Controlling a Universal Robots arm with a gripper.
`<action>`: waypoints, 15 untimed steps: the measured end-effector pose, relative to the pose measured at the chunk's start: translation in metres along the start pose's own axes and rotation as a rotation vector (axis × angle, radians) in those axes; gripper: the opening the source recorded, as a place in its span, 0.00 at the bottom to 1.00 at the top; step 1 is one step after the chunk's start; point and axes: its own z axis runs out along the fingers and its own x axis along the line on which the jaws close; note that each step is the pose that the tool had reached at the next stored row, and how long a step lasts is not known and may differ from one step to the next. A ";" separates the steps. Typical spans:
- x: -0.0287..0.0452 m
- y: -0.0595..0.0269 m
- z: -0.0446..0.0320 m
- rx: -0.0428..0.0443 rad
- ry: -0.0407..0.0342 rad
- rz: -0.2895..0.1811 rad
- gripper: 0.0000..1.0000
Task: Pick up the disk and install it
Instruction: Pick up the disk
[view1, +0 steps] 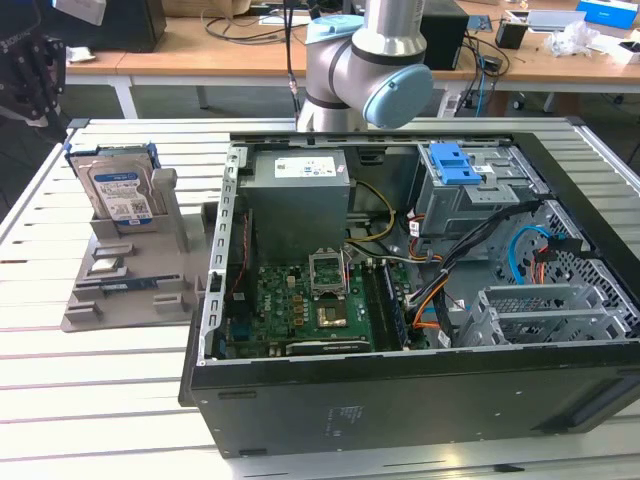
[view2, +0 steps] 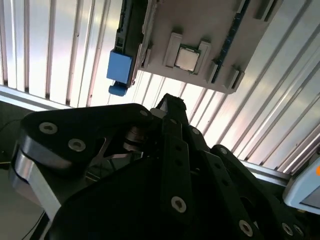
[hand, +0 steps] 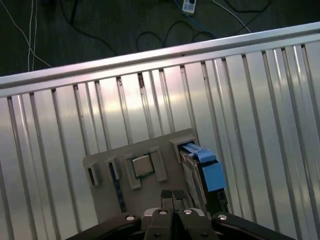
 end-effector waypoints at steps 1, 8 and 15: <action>0.0000 0.0000 0.0000 -0.0004 0.0006 -0.015 0.11; 0.0000 0.0000 0.0000 -0.0025 0.0035 -0.106 0.11; 0.0000 0.0000 0.0000 -0.0045 0.0061 -0.187 0.11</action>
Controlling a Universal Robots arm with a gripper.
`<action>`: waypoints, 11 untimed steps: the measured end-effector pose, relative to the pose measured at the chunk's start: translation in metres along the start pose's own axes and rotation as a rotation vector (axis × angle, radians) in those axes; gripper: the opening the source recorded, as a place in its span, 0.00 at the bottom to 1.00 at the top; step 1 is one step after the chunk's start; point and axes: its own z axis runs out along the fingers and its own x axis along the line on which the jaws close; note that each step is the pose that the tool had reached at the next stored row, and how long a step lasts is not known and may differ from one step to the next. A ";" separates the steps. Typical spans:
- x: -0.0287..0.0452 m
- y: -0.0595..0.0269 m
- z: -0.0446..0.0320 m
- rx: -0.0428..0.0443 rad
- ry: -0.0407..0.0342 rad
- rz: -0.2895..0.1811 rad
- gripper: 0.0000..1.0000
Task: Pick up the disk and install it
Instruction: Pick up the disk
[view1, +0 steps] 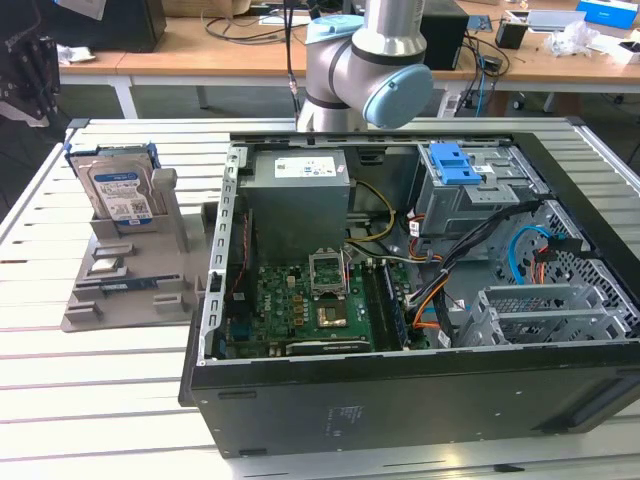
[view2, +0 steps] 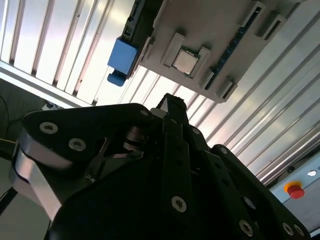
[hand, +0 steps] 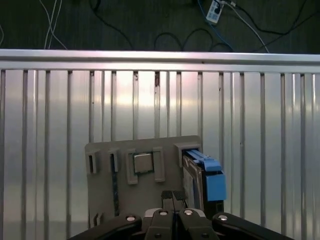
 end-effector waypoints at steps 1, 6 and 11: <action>0.0000 0.0000 0.0000 -0.0004 0.0006 -0.017 0.11; 0.0000 0.0000 0.0000 -0.0017 0.0023 -0.069 0.11; 0.0000 0.0000 0.0000 -0.0017 0.0023 -0.070 0.11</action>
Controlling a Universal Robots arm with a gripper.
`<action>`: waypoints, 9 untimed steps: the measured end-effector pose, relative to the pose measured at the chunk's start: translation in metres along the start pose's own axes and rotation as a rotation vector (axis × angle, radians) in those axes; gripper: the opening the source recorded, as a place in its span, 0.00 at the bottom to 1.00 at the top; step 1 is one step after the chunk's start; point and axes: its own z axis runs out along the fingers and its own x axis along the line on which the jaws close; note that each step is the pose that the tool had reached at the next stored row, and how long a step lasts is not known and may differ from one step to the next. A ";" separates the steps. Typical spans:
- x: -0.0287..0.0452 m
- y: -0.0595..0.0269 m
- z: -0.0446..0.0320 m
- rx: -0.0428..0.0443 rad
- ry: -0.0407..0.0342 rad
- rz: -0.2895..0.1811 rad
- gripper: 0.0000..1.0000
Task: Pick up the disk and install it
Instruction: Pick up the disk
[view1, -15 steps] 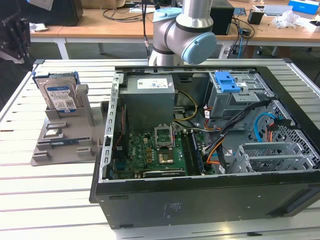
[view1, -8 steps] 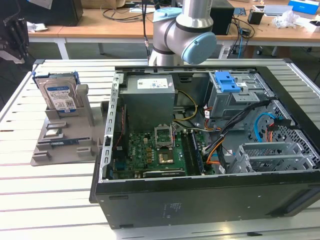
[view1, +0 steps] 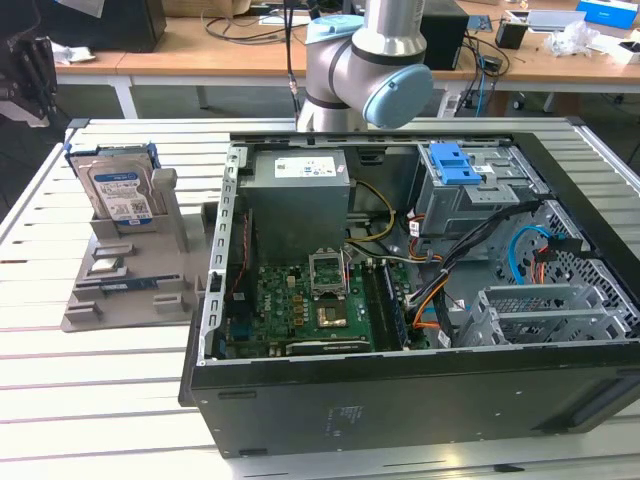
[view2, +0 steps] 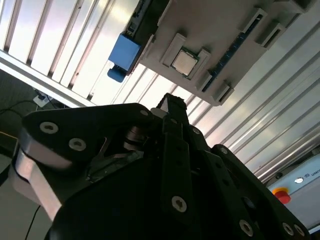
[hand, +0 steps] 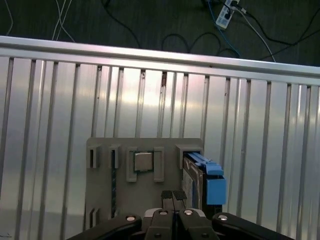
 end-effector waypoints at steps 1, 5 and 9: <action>0.0000 0.0000 0.0000 -0.0001 0.0000 0.000 0.13; 0.0000 0.0000 0.0000 -0.0001 0.0000 -0.001 0.31; 0.0000 0.0000 0.0000 -0.0001 0.0001 -0.001 0.55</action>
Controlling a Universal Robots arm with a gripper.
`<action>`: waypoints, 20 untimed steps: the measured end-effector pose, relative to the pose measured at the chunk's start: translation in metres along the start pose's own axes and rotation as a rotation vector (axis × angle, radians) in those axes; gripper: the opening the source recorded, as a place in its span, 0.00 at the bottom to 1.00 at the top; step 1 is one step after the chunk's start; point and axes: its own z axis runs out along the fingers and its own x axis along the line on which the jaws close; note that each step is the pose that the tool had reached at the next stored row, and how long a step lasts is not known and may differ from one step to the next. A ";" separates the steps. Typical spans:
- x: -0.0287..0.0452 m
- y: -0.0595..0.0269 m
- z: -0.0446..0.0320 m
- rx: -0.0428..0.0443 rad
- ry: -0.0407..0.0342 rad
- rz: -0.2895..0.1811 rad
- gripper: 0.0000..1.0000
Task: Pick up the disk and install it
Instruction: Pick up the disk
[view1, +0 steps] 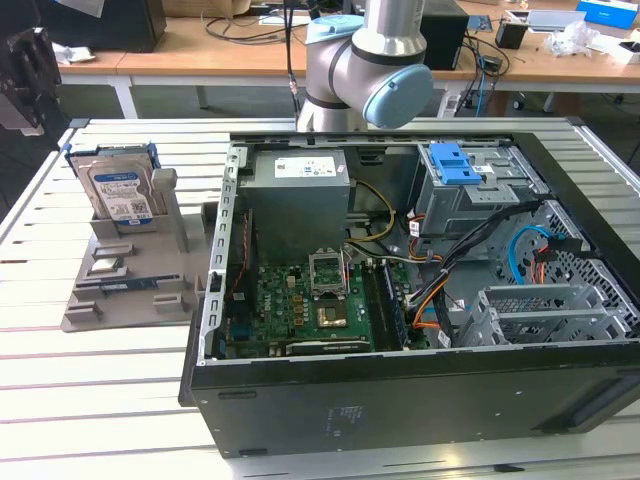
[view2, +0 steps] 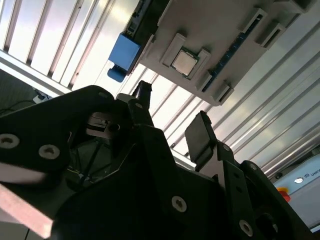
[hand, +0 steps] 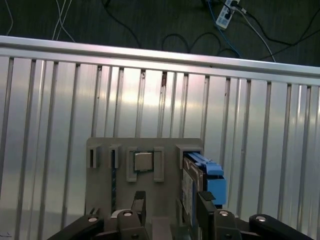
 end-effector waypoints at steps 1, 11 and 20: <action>0.0000 0.0000 0.0000 0.0000 -0.0001 0.000 0.55; -0.0091 -0.0008 0.0004 0.0000 0.0000 -0.001 0.55; -0.0297 -0.0026 0.0011 0.0000 0.0000 -0.001 0.55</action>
